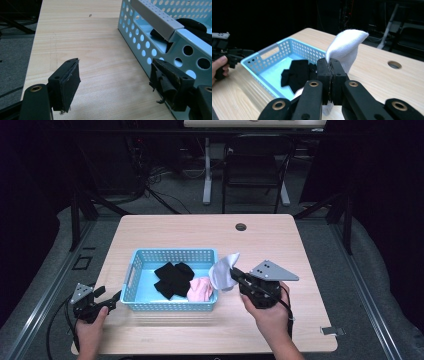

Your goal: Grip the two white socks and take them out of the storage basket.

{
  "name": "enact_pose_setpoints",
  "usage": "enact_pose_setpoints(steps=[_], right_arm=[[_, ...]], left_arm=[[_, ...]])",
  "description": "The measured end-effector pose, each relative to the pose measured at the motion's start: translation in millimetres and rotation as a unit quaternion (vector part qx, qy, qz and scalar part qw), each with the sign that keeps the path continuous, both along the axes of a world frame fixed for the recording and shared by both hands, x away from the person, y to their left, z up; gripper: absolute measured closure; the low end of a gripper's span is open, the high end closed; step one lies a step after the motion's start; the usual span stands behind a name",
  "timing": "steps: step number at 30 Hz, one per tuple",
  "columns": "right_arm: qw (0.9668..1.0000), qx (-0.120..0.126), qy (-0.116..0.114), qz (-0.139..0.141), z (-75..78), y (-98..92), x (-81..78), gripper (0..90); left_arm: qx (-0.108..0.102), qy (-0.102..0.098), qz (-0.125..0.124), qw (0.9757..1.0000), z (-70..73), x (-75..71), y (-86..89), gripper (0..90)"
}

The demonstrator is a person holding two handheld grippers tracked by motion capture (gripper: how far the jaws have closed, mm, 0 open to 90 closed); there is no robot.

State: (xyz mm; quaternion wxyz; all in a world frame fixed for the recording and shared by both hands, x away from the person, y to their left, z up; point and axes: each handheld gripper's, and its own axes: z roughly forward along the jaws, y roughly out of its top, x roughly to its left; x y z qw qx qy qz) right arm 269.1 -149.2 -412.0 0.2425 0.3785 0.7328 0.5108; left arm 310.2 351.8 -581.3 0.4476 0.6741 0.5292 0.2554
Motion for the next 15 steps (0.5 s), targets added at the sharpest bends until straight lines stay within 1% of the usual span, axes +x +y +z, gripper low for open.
enact_pose_setpoints(steps=[2,6,10,11,13,15], right_arm=[[1.0000,-0.002,0.003,-0.008,-3.8,-7.3,-2.1,88.4],[0.9996,0.005,0.016,-0.023,-15.7,-22.2,-4.0,88.3],[0.9991,0.009,0.026,-0.033,-27.6,-29.5,-3.1,88.4],[0.9989,0.001,0.031,-0.035,-31.3,-32.1,-2.2,88.4],[0.9985,-0.001,0.035,-0.042,-37.5,-34.4,-0.7,88.4],[0.9980,-0.001,0.045,-0.044,-45.0,-37.1,1.9,88.4]], left_arm=[[0.000,0.000,0.000,1.0000,0.0,0.0,0.0,24.0],[0.001,-0.002,0.000,1.0000,-0.2,0.1,-0.4,24.0],[0.001,-0.001,0.001,1.0000,-0.4,0.1,-0.5,24.0],[0.001,-0.001,0.001,1.0000,-0.4,0.1,-0.5,24.0],[0.001,-0.002,0.001,1.0000,-0.3,0.0,-0.4,24.0],[0.001,-0.002,0.001,1.0000,-0.3,-0.1,-0.3,24.0]])
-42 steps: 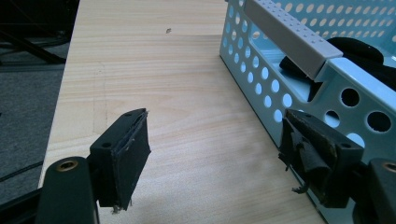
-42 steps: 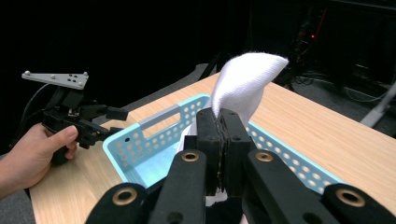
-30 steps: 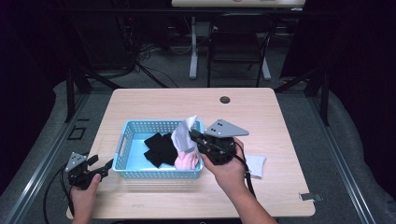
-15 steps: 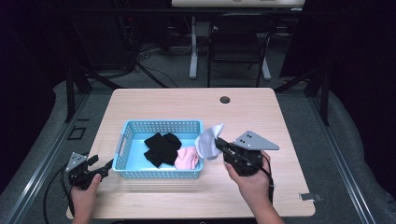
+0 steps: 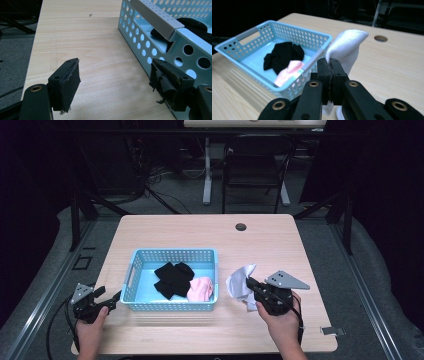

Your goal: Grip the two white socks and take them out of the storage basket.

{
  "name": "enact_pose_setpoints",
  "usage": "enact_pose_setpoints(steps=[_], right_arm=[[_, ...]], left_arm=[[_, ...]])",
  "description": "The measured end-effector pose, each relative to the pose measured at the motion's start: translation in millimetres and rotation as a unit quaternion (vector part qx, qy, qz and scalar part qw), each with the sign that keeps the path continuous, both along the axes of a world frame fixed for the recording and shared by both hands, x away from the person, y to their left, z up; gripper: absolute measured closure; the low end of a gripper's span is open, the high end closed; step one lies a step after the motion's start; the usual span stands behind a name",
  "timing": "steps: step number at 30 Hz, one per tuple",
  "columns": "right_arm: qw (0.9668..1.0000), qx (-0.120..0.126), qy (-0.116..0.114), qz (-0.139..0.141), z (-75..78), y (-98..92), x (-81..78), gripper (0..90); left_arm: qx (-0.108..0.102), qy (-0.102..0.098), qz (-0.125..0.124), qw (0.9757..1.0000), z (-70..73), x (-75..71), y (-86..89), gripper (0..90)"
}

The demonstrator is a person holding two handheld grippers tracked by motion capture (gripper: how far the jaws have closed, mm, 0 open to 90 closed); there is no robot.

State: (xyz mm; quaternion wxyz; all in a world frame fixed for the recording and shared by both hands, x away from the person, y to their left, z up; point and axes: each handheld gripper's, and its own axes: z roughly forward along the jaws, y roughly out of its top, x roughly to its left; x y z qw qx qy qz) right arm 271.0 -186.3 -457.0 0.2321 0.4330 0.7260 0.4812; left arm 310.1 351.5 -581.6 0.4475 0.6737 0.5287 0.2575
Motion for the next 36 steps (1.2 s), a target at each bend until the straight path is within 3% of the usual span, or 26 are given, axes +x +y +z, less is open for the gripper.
enact_pose_setpoints(steps=[5,10,17,23,32,36], right_arm=[[0.9995,-0.002,0.027,-0.016,-21.8,-7.9,6.4,88.4],[0.9974,-0.001,0.052,-0.050,-42.1,-24.9,12.0,88.4],[0.9912,-0.003,0.085,-0.102,-66.2,-53.7,15.7,88.3],[0.9849,0.001,0.114,-0.130,-78.5,-68.6,19.2,88.2],[0.9784,0.006,0.142,-0.150,-89.9,-79.9,22.2,87.8],[0.9754,0.012,0.154,-0.157,-95.8,-82.3,22.5,83.0]], left_arm=[[0.001,0.002,-0.001,1.0000,0.2,-0.1,0.3,24.0],[0.000,0.002,-0.001,1.0000,0.2,-0.1,0.6,24.0],[0.000,0.000,0.000,1.0000,-0.1,0.1,-0.2,24.0],[0.000,-0.001,0.000,1.0000,0.0,0.1,0.0,24.0],[0.000,0.002,-0.001,1.0000,0.5,-0.2,0.2,24.0],[-0.001,0.000,-0.001,1.0000,0.3,-0.1,-0.2,24.0]])
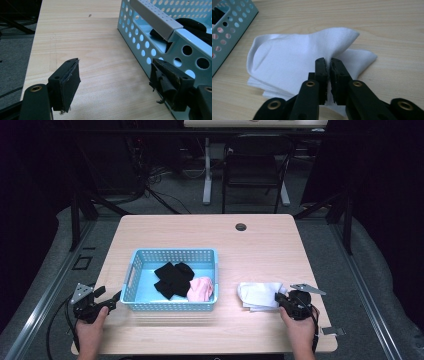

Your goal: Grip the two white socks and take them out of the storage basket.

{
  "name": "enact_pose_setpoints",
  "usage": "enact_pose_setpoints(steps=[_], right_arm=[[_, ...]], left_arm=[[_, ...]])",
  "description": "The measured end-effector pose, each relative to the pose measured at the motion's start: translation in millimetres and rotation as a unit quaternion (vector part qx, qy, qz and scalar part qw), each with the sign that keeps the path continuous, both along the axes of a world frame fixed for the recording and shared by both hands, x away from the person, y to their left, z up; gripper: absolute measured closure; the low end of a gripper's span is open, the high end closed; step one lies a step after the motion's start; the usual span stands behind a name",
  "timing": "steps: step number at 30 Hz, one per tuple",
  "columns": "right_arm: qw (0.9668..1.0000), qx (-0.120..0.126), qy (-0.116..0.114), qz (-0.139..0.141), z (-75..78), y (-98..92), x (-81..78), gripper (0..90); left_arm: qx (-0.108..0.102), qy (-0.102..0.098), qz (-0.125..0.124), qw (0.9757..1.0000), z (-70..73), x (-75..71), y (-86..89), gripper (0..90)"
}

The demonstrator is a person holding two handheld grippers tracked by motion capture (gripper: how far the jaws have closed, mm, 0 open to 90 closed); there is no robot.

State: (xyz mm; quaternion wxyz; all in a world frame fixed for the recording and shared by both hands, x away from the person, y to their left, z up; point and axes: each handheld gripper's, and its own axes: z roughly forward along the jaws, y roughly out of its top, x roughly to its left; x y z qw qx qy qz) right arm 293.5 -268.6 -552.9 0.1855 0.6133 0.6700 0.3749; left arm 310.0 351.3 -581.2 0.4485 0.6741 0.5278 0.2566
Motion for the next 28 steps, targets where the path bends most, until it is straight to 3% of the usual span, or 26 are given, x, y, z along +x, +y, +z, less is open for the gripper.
enact_pose_setpoints(steps=[5,10,14,19,28], right_arm=[[0.9994,0.007,-0.032,-0.011,1.8,-0.9,-4.2,66.0],[0.9985,0.018,-0.051,-0.012,4.4,1.3,-7.6,57.3],[0.9982,0.007,-0.060,0.004,9.0,9.7,-10.5,55.1],[0.9960,0.022,-0.075,0.045,16.9,25.5,-18.2,54.0],[0.9942,0.011,-0.077,0.075,10.7,42.8,-22.3,54.0]], left_arm=[[0.000,0.000,0.001,1.0000,-0.3,0.2,0.0,24.0],[0.000,0.000,0.001,1.0000,-0.5,0.3,0.0,24.0],[0.000,0.000,0.001,1.0000,-0.4,0.1,-0.1,24.0],[0.000,0.001,0.001,1.0000,-0.7,0.2,-0.1,24.1],[0.002,0.002,0.001,1.0000,-1.1,0.7,0.0,24.0]])
